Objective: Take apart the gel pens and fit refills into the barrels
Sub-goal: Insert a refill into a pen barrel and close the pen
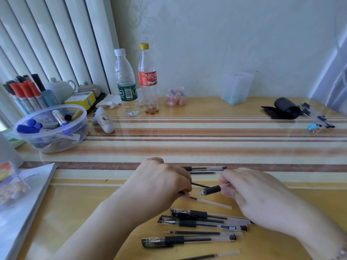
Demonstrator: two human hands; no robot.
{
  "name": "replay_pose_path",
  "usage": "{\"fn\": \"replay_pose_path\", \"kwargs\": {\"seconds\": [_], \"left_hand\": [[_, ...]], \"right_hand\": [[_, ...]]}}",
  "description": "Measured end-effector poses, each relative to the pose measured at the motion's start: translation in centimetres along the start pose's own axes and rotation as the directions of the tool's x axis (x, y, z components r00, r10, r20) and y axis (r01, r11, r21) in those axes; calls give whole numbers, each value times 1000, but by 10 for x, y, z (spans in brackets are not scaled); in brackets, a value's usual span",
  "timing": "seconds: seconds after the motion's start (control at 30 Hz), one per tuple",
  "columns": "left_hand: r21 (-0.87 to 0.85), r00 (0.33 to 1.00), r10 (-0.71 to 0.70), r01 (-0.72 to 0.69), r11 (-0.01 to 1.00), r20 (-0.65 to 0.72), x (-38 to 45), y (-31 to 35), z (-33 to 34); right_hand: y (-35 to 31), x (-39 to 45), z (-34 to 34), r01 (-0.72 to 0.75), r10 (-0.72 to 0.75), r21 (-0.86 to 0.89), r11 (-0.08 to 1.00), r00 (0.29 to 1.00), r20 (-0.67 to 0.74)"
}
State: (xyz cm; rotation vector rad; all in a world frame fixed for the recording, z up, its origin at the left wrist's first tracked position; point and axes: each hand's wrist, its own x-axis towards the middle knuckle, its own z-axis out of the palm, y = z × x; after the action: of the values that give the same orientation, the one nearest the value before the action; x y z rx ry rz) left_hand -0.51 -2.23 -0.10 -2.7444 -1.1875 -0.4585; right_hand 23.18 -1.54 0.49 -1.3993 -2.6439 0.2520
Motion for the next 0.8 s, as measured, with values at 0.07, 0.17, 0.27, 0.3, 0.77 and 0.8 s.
{"fn": "replay_pose_path", "kwargs": {"seconds": [0.07,0.17,0.27,0.3,0.77,0.8], "left_hand": [[-1,999,-31,31,1000,-21,-1,-2,0],[-33,990,-120,118,992,-71,-6,-16,-3],[-91,968,-214,203,975,-131,-11,-30,-8],[-112,960,-237,222,969,-149,-11,-32,-9],[-214,953,-242,202,956,-182,-9,-29,-10],[-219,954,-240,199,955,-180,-9,-29,-10]], "right_hand": [[1,1,-2,-23,23,30,999,1000,6],[7,1,-12,-92,99,136,986,994,-52],[24,-1,-17,-136,174,194,972,964,-199],[30,-1,-17,-148,187,185,972,958,-219],[30,7,-9,82,-45,271,959,989,-143],[30,7,-9,82,-46,273,959,990,-135]]}}
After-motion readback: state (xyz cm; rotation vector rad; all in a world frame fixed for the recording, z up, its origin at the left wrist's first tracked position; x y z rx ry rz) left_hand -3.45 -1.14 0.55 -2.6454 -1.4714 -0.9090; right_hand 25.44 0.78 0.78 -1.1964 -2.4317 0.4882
